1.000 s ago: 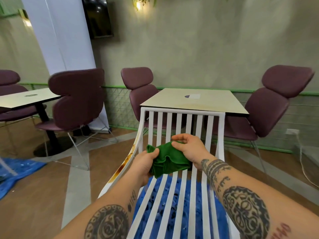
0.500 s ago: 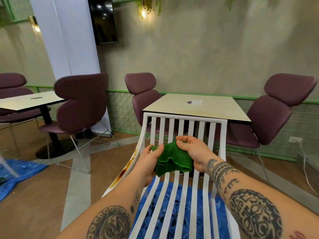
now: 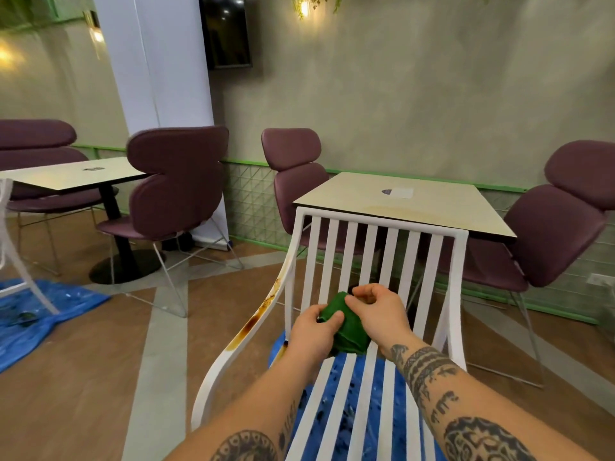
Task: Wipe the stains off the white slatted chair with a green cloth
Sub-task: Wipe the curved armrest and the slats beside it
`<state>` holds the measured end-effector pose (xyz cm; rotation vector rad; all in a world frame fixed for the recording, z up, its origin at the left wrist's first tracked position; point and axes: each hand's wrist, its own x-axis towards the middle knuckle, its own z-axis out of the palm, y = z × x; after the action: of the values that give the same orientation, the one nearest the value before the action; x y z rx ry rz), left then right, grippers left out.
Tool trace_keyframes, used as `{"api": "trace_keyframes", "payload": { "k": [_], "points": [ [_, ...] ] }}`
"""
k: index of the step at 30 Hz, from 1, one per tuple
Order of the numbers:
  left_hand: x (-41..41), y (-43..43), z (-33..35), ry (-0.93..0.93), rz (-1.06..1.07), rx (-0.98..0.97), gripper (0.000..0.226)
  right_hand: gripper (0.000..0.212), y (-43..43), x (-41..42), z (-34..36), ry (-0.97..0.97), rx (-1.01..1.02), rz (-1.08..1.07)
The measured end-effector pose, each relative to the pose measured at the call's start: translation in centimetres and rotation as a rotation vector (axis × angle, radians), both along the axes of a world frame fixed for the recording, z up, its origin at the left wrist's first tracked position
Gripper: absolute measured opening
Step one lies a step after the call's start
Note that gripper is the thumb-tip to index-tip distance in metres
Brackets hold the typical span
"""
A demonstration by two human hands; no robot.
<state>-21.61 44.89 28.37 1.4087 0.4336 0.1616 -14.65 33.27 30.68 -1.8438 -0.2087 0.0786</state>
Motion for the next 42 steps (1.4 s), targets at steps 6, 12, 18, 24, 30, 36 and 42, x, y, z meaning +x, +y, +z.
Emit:
{"api": "trace_keyframes", "payload": {
  "k": [6, 12, 18, 24, 30, 36, 42],
  "points": [
    [2.0, 2.3, -1.2, -0.014, 0.040, -0.264, 0.022, 0.035, 2.3, 0.7, -2.3, 0.316, 0.291, 0.174],
    [4.3, 6.4, -3.3, 0.027, -0.006, -0.128, 0.021, 0.020, 6.3, 3.4, -6.1, 0.290, 0.321, 0.124],
    [7.3, 15.0, -4.4, 0.041, 0.259, 0.249, 0.014, 0.013, 12.5, 9.9, -7.2, 0.240, 0.071, 0.092],
    [12.7, 22.9, -5.8, 0.215, 0.281, 0.428, 0.022, 0.020, 19.4, 18.0, -4.7, -0.121, -0.156, 0.074],
    [19.4, 25.1, -5.7, 0.250, 0.142, 0.217, 0.030, 0.029, 23.2, 25.7, -4.8, -0.574, -0.533, 0.084],
    [23.6, 24.2, -7.2, 0.320, -0.008, 0.109, 0.064, 0.050, 24.0, 28.5, -8.3, -0.702, -0.758, 0.239],
    [23.8, 24.5, -8.2, 0.305, -0.007, 0.065, 0.077, 0.045, 23.2, 25.9, -10.5, -0.664, -0.774, 0.387]
  ]
}}
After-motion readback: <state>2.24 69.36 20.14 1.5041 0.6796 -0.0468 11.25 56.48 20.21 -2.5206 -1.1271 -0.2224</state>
